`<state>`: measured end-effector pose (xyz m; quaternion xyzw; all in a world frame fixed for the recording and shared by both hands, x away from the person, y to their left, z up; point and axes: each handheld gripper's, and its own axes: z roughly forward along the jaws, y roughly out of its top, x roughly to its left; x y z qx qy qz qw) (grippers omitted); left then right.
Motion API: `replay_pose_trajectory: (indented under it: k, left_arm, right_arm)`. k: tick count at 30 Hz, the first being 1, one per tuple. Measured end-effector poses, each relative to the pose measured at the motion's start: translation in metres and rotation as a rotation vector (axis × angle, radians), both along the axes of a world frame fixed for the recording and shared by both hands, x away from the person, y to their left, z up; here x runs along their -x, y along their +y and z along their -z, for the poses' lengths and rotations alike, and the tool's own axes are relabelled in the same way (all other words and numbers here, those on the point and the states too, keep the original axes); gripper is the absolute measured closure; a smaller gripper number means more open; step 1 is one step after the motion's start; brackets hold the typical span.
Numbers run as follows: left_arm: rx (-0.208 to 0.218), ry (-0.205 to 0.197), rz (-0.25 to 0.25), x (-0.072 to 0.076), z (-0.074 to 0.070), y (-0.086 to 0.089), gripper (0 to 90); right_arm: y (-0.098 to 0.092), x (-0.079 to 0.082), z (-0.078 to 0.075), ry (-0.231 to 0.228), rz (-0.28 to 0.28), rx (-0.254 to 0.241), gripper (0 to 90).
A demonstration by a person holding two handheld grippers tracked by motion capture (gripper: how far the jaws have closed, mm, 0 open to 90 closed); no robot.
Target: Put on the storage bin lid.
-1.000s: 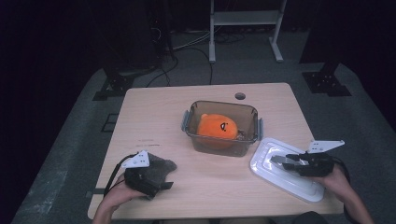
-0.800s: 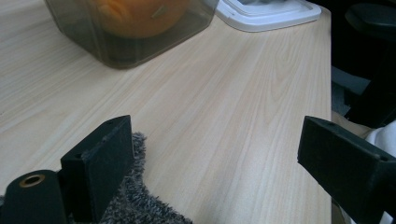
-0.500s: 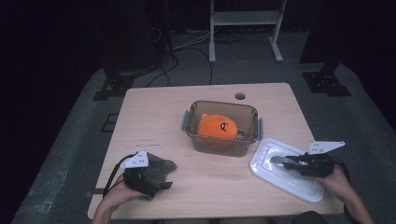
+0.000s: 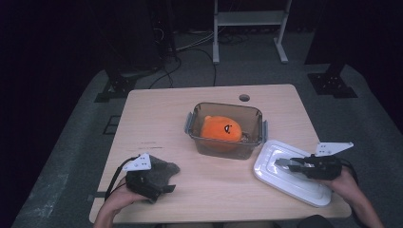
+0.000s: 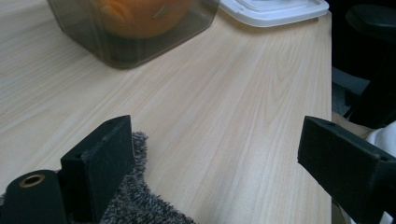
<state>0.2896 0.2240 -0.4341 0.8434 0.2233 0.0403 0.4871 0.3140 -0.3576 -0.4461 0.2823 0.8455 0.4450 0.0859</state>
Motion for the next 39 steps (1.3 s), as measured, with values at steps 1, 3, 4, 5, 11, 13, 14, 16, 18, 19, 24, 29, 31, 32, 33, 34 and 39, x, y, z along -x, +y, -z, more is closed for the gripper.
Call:
replay_pose_trajectory:
  k: [1,3,4,5,11,13,14,16,18,19,24,29,31,32,33,34,39]
  left_arm:
    - [-0.001,-0.001,0.000,0.000,0.000,0.000,10.0]
    - [-0.001,0.000,-0.002,0.000,0.000,0.001,10.0]
    - [-0.001,0.000,-0.002,0.000,0.000,0.001,10.0]
    - [0.001,0.001,-0.003,0.000,0.000,0.000,10.0]
    - [-0.001,-0.001,0.000,0.000,0.000,0.001,10.0]
    - [-0.002,-0.001,0.000,0.000,0.000,0.001,10.0]
    - [-0.001,-0.001,0.000,0.000,0.000,0.001,10.0]
    - [-0.002,-0.002,0.000,0.000,0.000,0.001,10.0]
    - [-0.001,-0.002,-0.001,0.000,0.000,0.001,10.0]
    - [-0.001,-0.002,-0.001,0.000,0.000,0.001,10.0]
    - [0.000,-0.003,-0.003,-0.001,0.000,0.002,10.0]
    - [0.000,-0.001,-0.004,0.000,0.000,0.001,10.0]
    - [0.002,-0.002,-0.004,0.000,0.000,0.002,10.1]
    - [0.002,-0.002,-0.006,0.000,0.000,0.002,10.0]
    - [0.005,0.000,-0.010,0.000,0.000,0.002,10.0]
    - [0.005,0.000,-0.011,0.000,0.000,0.003,10.0]
    - [0.005,0.000,-0.011,-0.001,0.000,0.003,10.0]
  right_arm:
    - [0.000,0.000,-0.001,0.001,-0.001,0.000,65.3]
    - [0.000,0.001,-0.002,0.000,-0.003,0.000,65.4]
    - [0.000,0.001,-0.003,-0.003,-0.006,0.001,65.3]
    - [0.000,0.002,-0.004,-0.004,-0.007,0.001,65.3]
    - [-0.002,0.004,-0.010,-0.011,-0.008,0.001,65.3]
    - [-0.003,0.005,-0.012,-0.012,-0.009,0.001,65.3]
    - [-0.003,0.006,-0.013,-0.012,-0.009,0.001,65.3]
    - [-0.004,0.008,-0.016,-0.013,-0.011,0.002,65.3]
    - [-0.004,0.009,-0.017,-0.016,-0.011,0.004,65.4]
    - [-0.005,0.009,-0.018,-0.013,-0.008,0.003,65.3]
    - [-0.007,0.013,-0.023,-0.018,-0.010,-0.002,65.3]
    - [-0.009,0.016,-0.030,-0.026,-0.016,-0.002,65.3]
    - [-0.009,0.017,-0.033,-0.029,-0.018,-0.001,65.3]
    - [-0.010,0.018,-0.035,-0.029,-0.020,0.001,65.3]
    - [-0.010,0.018,-0.036,-0.032,-0.020,0.000,65.3]
    - [-0.010,0.019,-0.038,-0.035,-0.022,0.003,65.3]
    - [-0.011,0.021,-0.046,-0.045,-0.028,0.009,65.3]
